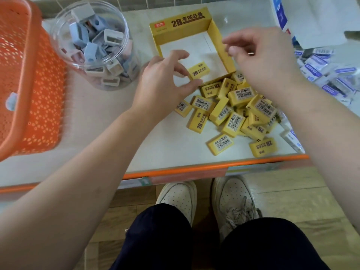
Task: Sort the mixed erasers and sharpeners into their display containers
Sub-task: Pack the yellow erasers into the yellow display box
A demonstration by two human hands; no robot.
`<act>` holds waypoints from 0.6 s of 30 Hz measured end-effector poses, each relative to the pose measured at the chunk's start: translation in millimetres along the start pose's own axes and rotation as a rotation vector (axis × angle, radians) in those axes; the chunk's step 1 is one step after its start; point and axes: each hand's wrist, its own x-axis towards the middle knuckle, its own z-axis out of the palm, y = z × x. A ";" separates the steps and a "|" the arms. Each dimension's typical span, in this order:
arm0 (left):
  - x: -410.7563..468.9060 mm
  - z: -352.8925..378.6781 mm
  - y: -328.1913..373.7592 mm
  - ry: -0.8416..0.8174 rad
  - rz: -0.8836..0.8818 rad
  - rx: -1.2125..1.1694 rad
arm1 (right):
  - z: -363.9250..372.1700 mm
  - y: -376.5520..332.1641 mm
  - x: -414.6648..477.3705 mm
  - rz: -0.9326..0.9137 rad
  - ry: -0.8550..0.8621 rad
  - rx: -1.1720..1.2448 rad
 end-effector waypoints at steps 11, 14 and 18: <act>-6.5 -21.4 19.0 0.074 0.021 -0.018 | -21.2 4.2 -68.6 -0.117 0.194 -0.147; -16.6 -44.3 27.5 0.070 0.024 -0.014 | -25.7 -9.1 -76.7 -0.136 0.173 -0.182; -45.6 -77.2 41.7 0.052 0.023 -0.018 | -27.9 -32.6 -91.5 -0.146 0.112 -0.192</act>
